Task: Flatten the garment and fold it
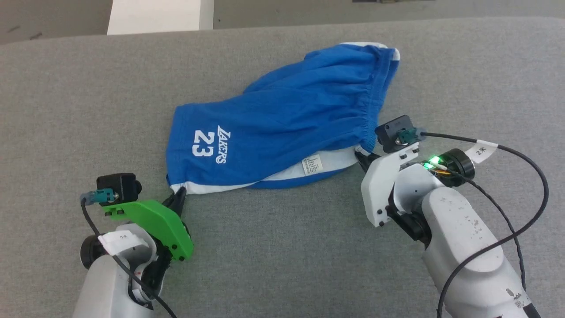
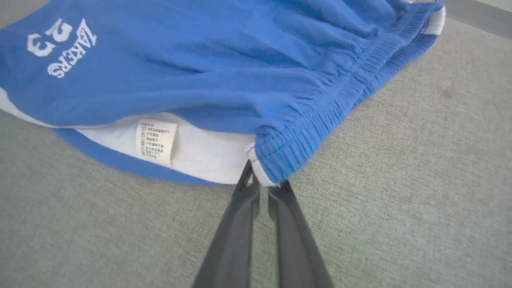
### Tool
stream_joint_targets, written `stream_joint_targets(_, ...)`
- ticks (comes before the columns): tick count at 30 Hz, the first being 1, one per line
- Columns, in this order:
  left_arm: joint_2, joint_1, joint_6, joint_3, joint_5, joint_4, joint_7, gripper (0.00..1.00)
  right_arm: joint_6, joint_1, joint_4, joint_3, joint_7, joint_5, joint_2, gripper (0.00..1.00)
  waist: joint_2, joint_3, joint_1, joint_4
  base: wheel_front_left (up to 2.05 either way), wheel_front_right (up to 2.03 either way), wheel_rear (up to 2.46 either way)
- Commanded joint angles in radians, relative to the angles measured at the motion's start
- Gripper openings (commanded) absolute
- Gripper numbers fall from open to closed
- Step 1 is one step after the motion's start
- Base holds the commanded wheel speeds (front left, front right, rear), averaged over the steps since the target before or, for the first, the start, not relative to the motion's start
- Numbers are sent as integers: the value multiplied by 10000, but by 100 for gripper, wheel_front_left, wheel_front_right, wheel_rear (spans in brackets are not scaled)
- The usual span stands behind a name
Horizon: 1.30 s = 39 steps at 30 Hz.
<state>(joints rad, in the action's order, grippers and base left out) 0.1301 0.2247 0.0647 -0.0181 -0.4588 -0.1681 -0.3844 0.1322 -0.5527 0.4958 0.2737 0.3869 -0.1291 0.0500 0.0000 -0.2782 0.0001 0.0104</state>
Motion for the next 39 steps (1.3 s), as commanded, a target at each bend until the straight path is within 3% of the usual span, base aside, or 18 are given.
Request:
stream_joint_targets(1,-36,-96,46,13,-133,61,68,0,-15,94,-146,-39,-20,-236,3,0,0,289,-1,-65,0,0,0)
stream_joint_targets(8,-68,547,219,395,-1180,1004,-235,0,-15,164,-1859,-543,853,-2631,3,0,0,1066,-1,-145,0,0,0)
stream_joint_targets(11,-220,1954,187,742,-2399,1877,-844,0,-15,-241,-3850,-1501,2397,-4095,11,0,0,1722,-1,-129,0,0,0)
stream_joint_targets(16,393,3617,-188,935,-2149,2041,-1307,0,-15,-847,-5213,-2741,4124,-4949,9,0,0,2200,-1,-148,0,0,0)
stream_joint_targets(20,762,4760,-453,1015,-1922,1835,-1531,0,-15,-1446,-5660,-3567,5314,-4922,8,0,0,2220,-1,-139,0,0,0)
stream_joint_targets(24,947,5776,-598,1089,-1945,1255,-1691,0,-15,-2124,-5514,-3978,6113,-5380,6,0,0,1943,-1,-199,0,0,0)
stream_joint_targets(29,1266,6902,-740,980,-1765,124,-1991,0,-15,-3427,-4500,-3956,6271,-5298,5,0,0,1247,-1,-279,0,0,0)
stream_joint_targets(35,1816,8489,-885,965,-1305,-1192,-1769,0,-15,-5720,-2540,-3455,4955,-4650,4,0,0,-96,-1,-389,0,0,0)
stream_joint_targets(39,2346,9441,-759,1085,-942,-1854,-1000,0,-15,-7392,-1246,-2981,3103,-3888,4,0,0,-799,-1,-523,0,0,0)
